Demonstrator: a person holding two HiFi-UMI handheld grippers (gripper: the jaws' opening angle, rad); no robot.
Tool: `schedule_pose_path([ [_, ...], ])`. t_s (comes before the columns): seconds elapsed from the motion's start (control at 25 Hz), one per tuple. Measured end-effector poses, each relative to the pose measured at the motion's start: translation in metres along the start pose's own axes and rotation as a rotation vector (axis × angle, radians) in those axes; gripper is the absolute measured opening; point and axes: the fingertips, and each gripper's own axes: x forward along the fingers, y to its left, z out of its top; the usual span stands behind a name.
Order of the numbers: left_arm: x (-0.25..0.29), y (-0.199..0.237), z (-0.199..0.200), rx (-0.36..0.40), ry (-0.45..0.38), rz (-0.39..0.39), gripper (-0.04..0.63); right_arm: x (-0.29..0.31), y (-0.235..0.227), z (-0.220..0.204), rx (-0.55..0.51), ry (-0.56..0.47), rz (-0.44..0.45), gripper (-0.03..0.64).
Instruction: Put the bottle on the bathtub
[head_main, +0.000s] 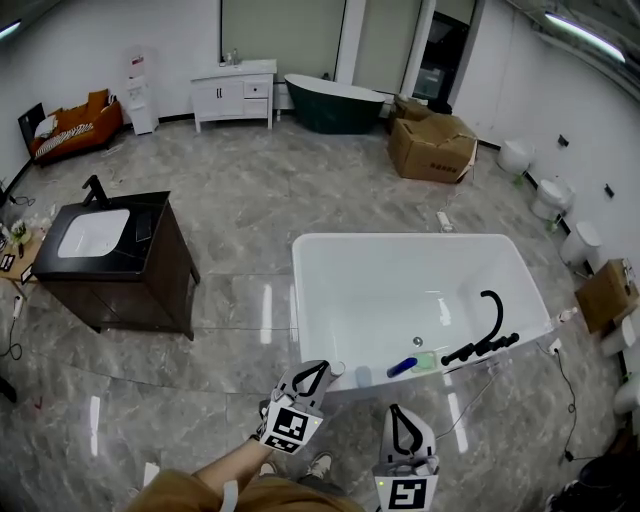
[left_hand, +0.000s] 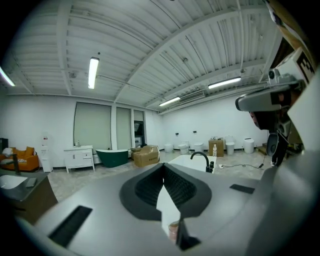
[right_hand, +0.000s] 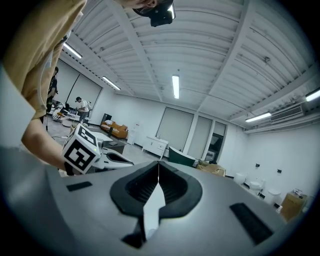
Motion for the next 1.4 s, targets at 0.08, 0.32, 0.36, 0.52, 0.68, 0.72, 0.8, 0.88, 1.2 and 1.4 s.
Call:
schedule_pose_path([
  [0.08,0.003,0.006,0.012,0.009,-0.019,0.011,0.008,0.003,-0.008,0.003,0.013,-0.027,-0.011,0.006],
  [0.32,0.002,0.015,0.049,0.058,-0.053,0.032,0.008,0.008,-0.026,-0.003,0.015,-0.033,0.003,0.006],
  [0.36,0.0,0.016,0.057,0.064,-0.064,0.037,0.008,0.009,-0.029,-0.003,0.012,-0.04,0.006,0.006],
  [0.52,-0.01,0.019,0.093,0.076,-0.119,0.063,0.008,0.016,-0.04,0.002,0.021,-0.08,0.018,0.006],
  [0.68,-0.023,0.019,0.127,0.078,-0.177,0.085,0.008,0.023,-0.049,0.008,0.026,-0.107,0.034,0.006],
  [0.72,-0.028,0.02,0.134,0.07,-0.191,0.089,0.008,0.025,-0.05,0.008,0.022,-0.107,0.041,0.006],
  [0.8,-0.039,0.024,0.146,0.043,-0.21,0.101,0.008,0.028,-0.051,0.007,0.024,-0.103,0.052,0.006],
  [0.88,-0.05,0.027,0.156,0.022,-0.22,0.123,0.008,0.029,-0.054,0.007,0.026,-0.113,0.062,0.006],
  [1.2,-0.082,0.028,0.16,0.044,-0.211,0.215,0.008,0.036,-0.063,0.013,0.061,-0.148,0.109,0.006],
  [1.4,-0.097,0.025,0.15,0.02,-0.177,0.264,0.008,0.039,-0.074,0.016,0.043,-0.173,0.135,0.006],
])
